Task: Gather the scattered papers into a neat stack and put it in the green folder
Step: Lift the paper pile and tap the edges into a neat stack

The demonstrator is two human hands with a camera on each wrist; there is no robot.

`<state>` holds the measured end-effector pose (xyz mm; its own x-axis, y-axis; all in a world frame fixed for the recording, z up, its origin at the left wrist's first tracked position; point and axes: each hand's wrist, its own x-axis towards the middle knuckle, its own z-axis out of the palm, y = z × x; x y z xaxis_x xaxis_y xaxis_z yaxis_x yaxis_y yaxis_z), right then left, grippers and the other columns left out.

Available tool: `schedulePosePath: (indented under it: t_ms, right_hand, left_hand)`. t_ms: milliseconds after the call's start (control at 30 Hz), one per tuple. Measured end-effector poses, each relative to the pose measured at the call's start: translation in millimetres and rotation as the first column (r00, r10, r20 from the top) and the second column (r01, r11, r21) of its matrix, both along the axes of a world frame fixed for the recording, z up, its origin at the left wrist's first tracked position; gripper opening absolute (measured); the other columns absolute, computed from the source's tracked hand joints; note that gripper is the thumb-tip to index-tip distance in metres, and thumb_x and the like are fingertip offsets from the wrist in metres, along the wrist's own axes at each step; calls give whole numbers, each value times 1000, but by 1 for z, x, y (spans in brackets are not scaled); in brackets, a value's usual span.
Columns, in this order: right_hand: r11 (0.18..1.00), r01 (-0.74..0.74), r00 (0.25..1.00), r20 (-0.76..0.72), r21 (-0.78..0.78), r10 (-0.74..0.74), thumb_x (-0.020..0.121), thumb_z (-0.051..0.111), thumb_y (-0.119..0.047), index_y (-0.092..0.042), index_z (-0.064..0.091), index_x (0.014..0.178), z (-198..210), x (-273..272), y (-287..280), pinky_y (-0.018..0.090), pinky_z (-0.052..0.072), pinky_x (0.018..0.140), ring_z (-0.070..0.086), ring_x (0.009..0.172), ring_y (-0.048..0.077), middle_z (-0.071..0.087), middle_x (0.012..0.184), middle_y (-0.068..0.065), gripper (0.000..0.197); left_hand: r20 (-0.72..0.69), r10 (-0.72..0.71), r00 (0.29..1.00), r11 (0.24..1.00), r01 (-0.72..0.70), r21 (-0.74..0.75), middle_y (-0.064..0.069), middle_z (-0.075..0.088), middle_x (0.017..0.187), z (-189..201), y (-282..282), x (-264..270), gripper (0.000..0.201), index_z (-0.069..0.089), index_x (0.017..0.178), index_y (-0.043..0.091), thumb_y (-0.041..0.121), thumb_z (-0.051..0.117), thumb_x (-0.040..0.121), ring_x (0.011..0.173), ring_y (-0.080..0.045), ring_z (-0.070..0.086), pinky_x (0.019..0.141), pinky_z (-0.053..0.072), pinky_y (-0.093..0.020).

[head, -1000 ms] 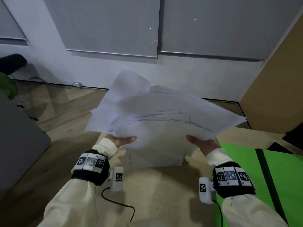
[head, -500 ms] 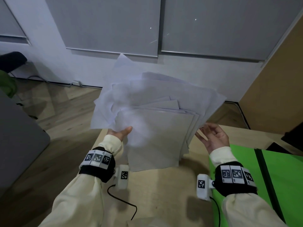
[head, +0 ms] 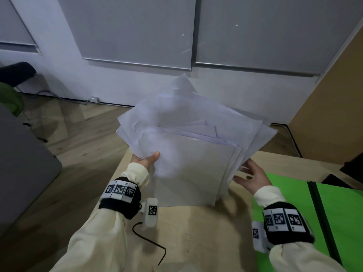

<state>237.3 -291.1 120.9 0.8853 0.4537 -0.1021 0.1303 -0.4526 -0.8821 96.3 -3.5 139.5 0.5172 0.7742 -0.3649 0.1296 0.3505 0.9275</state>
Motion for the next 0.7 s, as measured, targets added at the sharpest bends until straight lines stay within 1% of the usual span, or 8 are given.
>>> schedulePosePath:
  t_ms: [33,100,167,267,367,433,567,700]
  right_hand:
    - [988,-125,992,-29,-95,123,62,81,-1,-10,39,132,5,3,-3,26,40,90,51,113,12,54,120,-2,82]
    - [933,-285,958,-71,-220,276,41,92,-30,-15,5,147,16,6,-5,29,30,111,31,135,9,34,144,-4,138]
    - [958,-242,970,-58,-154,236,30,92,-43,-19,-6,147,22,9,0,31,20,118,20,143,11,22,153,0,154]
    - [990,6,999,-33,141,-1,43,91,-17,-23,0,147,22,14,10,26,21,113,20,144,13,22,154,4,139]
    - [992,-29,999,-36,121,34,26,92,-48,-17,22,142,18,11,12,26,32,105,42,131,13,46,140,3,139]
    - [989,-105,992,-58,101,111,25,88,-58,-16,46,129,17,10,13,30,40,105,54,119,15,58,126,1,120]
    - [944,-69,952,-261,323,159,32,90,-9,-25,61,87,22,3,18,14,57,66,64,83,6,68,88,-8,64]
    - [944,23,994,-106,330,13,51,85,9,-13,65,101,21,1,13,3,52,65,65,71,-17,74,81,-18,59]
  left_hand:
    - [6,-12,1000,1000,12,4,-26,58,126,0,0,0,55,51,126,-1,-3,70,75,117,-38,57,107,41,-49]
    - [5,-24,1000,1000,24,20,-25,59,125,1,-1,1,54,51,125,-2,-3,70,75,117,-38,57,106,42,-45]
    - [5,-37,999,999,37,40,-26,59,124,1,-2,2,52,51,125,-5,-3,69,76,117,-37,57,104,43,-40]
    - [-30,-76,997,994,78,74,-26,57,127,3,-4,2,56,48,128,-8,-3,69,77,119,-38,55,101,42,-37]
    - [-52,-112,992,991,115,62,-32,56,127,4,-3,-3,52,49,126,-12,-4,68,77,119,-45,52,102,42,-43]
    - [-60,-144,988,988,147,49,-28,62,116,2,1,-6,48,53,122,-11,-4,68,77,113,-42,57,101,43,-46]
    - [-22,-246,969,968,247,39,-3,62,78,0,6,-13,28,58,94,4,-15,64,74,92,-22,54,67,52,-13]
    - [113,-273,955,959,280,-53,6,75,64,-6,14,-19,37,62,85,9,-8,63,52,71,-16,69,68,58,-23]
